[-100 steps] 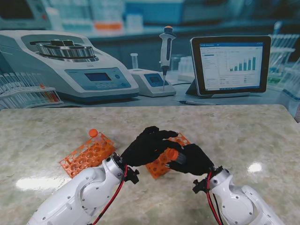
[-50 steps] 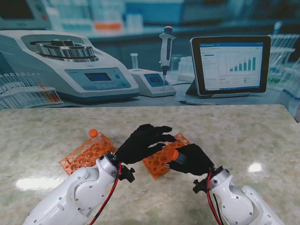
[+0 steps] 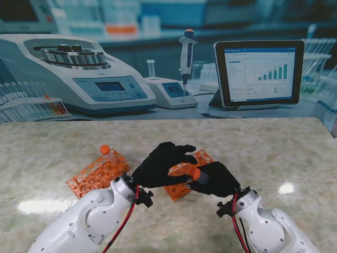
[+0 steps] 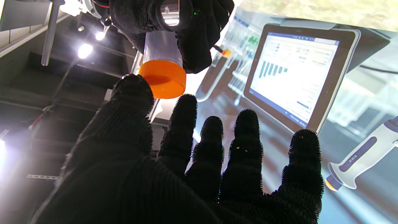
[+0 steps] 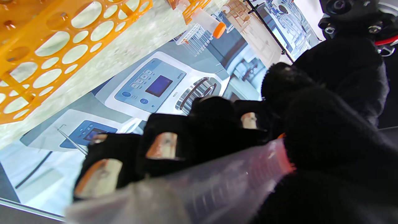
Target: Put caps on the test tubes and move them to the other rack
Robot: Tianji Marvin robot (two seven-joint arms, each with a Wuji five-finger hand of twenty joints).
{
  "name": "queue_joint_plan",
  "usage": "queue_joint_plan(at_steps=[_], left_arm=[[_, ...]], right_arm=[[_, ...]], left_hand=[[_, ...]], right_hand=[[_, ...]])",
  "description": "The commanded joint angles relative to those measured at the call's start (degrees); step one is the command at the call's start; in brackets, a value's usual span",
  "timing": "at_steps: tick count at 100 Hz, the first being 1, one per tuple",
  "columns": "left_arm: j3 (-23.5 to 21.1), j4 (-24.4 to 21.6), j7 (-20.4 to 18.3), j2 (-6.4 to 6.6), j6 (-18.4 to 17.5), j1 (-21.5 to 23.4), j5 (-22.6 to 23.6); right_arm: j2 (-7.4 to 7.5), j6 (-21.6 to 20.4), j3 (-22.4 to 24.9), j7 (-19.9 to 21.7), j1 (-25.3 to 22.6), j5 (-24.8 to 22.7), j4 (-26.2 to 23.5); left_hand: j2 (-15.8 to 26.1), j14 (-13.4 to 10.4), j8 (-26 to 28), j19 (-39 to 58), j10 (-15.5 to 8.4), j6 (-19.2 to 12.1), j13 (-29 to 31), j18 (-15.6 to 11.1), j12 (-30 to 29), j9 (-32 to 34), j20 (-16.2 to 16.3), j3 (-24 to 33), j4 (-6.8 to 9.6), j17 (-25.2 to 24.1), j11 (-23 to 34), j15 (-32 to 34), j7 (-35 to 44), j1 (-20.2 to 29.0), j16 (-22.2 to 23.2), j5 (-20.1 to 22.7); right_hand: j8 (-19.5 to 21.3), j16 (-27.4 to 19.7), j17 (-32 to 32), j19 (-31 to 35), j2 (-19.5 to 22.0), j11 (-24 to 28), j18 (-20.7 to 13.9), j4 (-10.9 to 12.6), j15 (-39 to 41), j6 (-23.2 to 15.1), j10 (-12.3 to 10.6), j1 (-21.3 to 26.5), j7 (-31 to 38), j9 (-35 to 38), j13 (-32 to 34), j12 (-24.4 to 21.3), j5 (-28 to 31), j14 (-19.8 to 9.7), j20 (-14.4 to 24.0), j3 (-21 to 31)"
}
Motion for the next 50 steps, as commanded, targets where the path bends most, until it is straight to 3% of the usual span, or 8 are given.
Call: queue_joint_plan(at_steps=[1, 18, 27, 33, 38, 46, 50], left_arm=[[0.5, 0.4, 0.0, -0.11, 0.4, -0.3, 0.0], [1.8, 1.2, 0.1, -0.22, 1.2, -1.3, 0.1], [2.3, 1.5, 0.3, -0.32, 1.5, -1.6, -0.1], [2.6, 1.6, 0.1, -0.33, 1.7, -1.8, -0.4], [2.8, 1.7, -0.3, -0.37, 1.8, -1.8, -0.9], [3.0, 1.7, -0.4, -0.43, 1.8, -1.9, -1.3], [3.1, 1.8, -0.3, -0.5, 1.7, -1.9, -1.5]], right_arm=[[-0.13, 0.2, -0.2, 0.2, -0.3, 0.1, -0.1], [-0.14, 0.1, -0.1, 0.1, -0.3, 0.1, -0.2], [-0.15, 0.1, -0.1, 0.1, -0.3, 0.1, -0.2], [-0.14, 0.1, -0.2, 0.1, -0.3, 0.1, -0.1], [-0.15, 0.1, -0.2, 0.1, -0.3, 0.1, -0.1], [-0.15, 0.1, -0.2, 0.1, -0.2, 0.1, -0.1], [-0.15, 0.2, -0.2, 0.1, -0.2, 0.1, -0.1]], left_hand=[[-0.9, -1.8, 2.0, -0.3, -0.8, 0.6, -1.1, 0.0, 1.4, -2.2, 0.6, 2.2, -1.4, -1.0, 0.2, -0.5, 2.8, -1.5, 0.6, -2.4], [-1.8, -1.9, 5.7, -0.1, -0.7, 0.3, -0.9, 0.0, 1.8, -2.4, 0.8, 4.6, -1.74, -0.7, 0.4, -0.2, 8.3, -2.2, 0.9, -4.3], [-0.1, -1.9, 7.0, 0.0, -0.7, 0.0, -0.8, 0.1, 1.8, -2.3, 0.8, 5.9, -1.57, -0.7, 0.5, -0.1, 10.4, -1.0, 1.0, -4.7], [2.8, -2.0, 8.9, -0.1, -0.7, -0.4, -0.9, 0.1, 1.9, -2.4, 0.7, -0.2, -1.23, -1.0, 0.6, -0.1, 13.0, 3.7, 1.1, -5.7], [4.2, -1.9, 8.8, -0.1, -0.6, -1.4, -0.8, 0.2, 1.9, -2.2, 0.8, -4.7, 0.13, -1.1, 0.7, 0.0, 16.0, 8.9, 1.2, -6.3], [6.5, -2.0, 8.5, -0.1, -0.8, -3.0, -0.3, 0.3, 2.1, -1.6, 0.8, -7.1, 1.26, -1.0, 0.9, 0.2, 21.8, 15.0, 1.3, -6.7], [7.6, -1.9, 8.2, -0.1, -0.8, -3.2, -0.1, 0.5, 2.1, -1.3, 0.8, -7.2, 0.9, -0.9, 1.0, 0.3, 22.6, 17.3, 1.4, -6.0]], right_hand=[[1.2, 3.5, 4.4, 15.4, 0.6, -0.1, -4.7, -1.5, 11.4, -2.7, -0.1, 2.6, 2.5, 2.3, 2.2, 1.0, 1.4, -4.9, 2.4, -0.2], [1.2, 3.5, 4.4, 15.4, 0.6, -0.1, -4.7, -1.5, 11.4, -2.7, -0.2, 2.6, 2.5, 2.3, 2.2, 1.0, 1.4, -4.9, 2.4, -0.1], [1.2, 3.5, 4.4, 15.4, 0.6, -0.1, -4.7, -1.5, 11.4, -2.7, -0.2, 2.6, 2.4, 2.3, 2.2, 1.0, 1.3, -4.9, 2.4, -0.2], [1.2, 3.5, 4.4, 15.4, 0.6, -0.1, -4.7, -1.5, 11.4, -2.8, -0.1, 2.6, 2.4, 2.3, 2.2, 1.0, 1.3, -4.9, 2.4, -0.2], [1.2, 3.5, 4.4, 15.4, 0.7, -0.1, -4.7, -1.5, 11.4, -2.8, -0.2, 2.5, 2.4, 2.3, 2.2, 1.0, 1.3, -4.9, 2.4, -0.2], [1.2, 3.5, 4.4, 15.4, 0.7, -0.2, -4.7, -1.5, 11.4, -2.7, -0.2, 2.6, 2.4, 2.3, 2.2, 1.0, 1.3, -4.9, 2.4, -0.2], [1.2, 3.5, 4.4, 15.4, 0.6, -0.2, -4.7, -1.5, 11.4, -2.7, -0.2, 2.6, 2.4, 2.3, 2.2, 1.0, 1.3, -4.9, 2.4, -0.2]])
